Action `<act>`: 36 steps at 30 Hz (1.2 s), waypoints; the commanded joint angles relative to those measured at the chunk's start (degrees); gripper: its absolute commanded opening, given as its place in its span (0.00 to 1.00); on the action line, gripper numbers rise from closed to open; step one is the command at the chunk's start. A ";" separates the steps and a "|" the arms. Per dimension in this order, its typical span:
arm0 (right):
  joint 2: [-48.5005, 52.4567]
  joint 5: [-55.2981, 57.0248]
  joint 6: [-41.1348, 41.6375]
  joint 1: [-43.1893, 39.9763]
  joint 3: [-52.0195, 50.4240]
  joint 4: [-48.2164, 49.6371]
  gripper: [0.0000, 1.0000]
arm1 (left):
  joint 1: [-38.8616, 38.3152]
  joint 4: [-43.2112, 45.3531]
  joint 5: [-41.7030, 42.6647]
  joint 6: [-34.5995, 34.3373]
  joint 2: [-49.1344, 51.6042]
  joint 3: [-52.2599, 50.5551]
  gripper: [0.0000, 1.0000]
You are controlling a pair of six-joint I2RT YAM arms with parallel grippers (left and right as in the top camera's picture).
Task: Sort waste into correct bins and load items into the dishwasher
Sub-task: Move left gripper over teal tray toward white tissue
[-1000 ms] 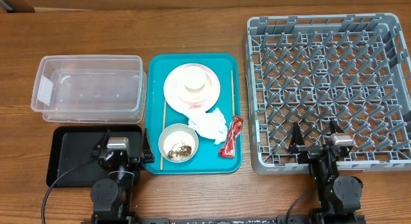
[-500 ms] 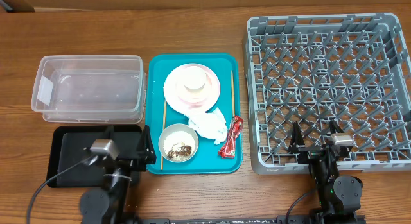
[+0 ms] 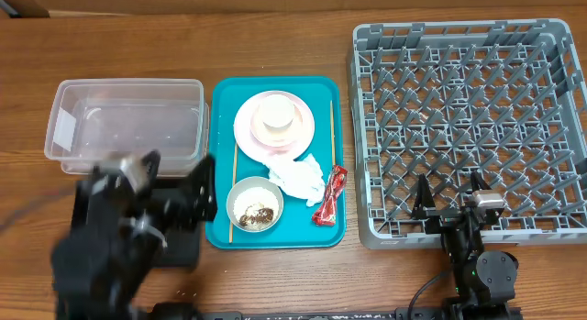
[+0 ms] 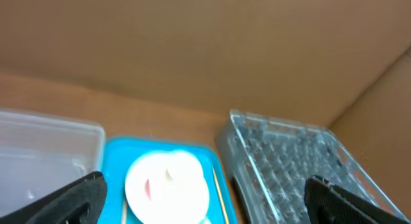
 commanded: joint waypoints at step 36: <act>-0.61 -0.09 -0.11 -0.11 -0.61 0.17 1.00 | -12.70 -32.94 5.49 -10.80 68.11 27.45 0.04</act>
